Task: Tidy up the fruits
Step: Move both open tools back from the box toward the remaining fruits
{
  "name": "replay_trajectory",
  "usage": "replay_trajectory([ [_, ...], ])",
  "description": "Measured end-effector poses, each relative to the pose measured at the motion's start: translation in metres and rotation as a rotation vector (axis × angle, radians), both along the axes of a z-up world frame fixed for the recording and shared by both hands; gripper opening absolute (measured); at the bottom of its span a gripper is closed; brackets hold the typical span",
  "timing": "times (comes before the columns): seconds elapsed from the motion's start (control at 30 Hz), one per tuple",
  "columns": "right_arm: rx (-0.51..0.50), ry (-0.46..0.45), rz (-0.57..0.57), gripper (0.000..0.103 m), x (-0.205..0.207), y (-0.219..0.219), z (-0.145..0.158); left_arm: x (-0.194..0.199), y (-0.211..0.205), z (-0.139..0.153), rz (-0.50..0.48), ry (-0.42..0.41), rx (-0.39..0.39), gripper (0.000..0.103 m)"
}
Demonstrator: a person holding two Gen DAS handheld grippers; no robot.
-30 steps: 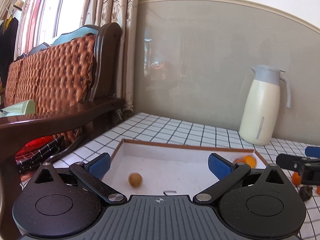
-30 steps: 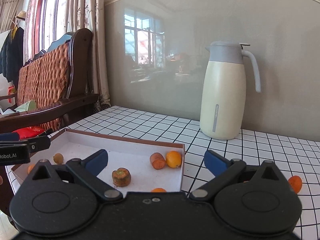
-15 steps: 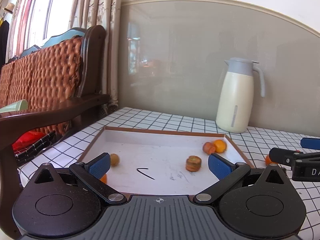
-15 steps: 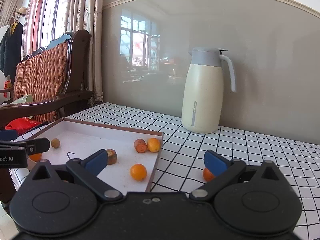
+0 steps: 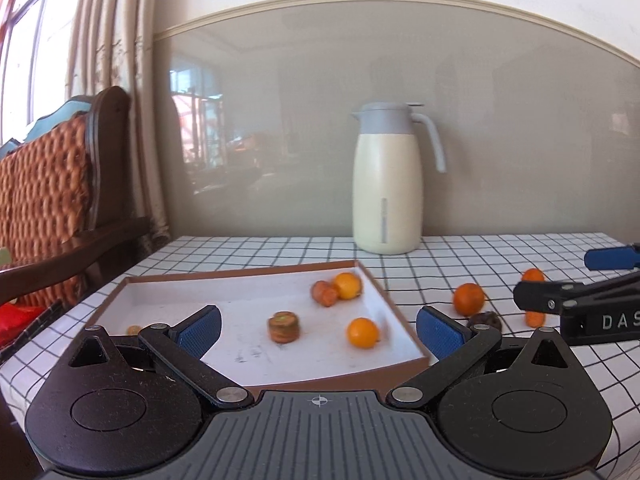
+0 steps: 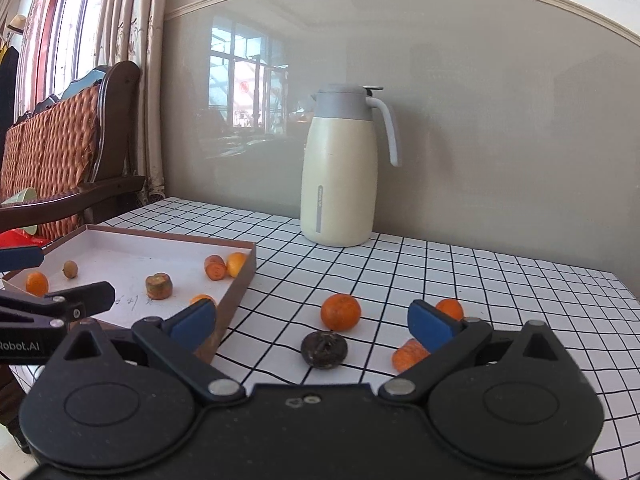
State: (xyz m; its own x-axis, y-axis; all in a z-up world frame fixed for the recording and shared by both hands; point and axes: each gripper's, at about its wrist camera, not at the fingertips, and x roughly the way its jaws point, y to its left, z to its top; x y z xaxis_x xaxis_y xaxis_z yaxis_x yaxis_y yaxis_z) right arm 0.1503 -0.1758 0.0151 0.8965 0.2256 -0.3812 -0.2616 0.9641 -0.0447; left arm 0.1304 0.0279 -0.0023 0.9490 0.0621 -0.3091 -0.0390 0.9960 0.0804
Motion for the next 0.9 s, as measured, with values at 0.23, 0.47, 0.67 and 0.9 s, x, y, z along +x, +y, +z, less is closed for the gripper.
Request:
replay_trajectory([
  [0.23,-0.01,0.011,-0.051,0.095,-0.002,-0.03,-0.005,0.007,-0.033,-0.004,-0.084,0.005,0.008,0.103],
  [0.47,-0.022,0.028,-0.085,0.092,-0.003,-0.048,-0.01,0.009,-0.058,-0.009,-0.148,0.022,-0.014,0.103],
  [0.67,-0.019,0.06,-0.115,0.083,0.001,-0.065,-0.017,0.015,-0.087,-0.016,-0.189,0.042,0.04,0.102],
  [0.9,-0.017,0.075,-0.132,0.075,0.01,-0.077,-0.022,0.03,-0.104,-0.017,-0.216,0.047,0.032,0.096],
])
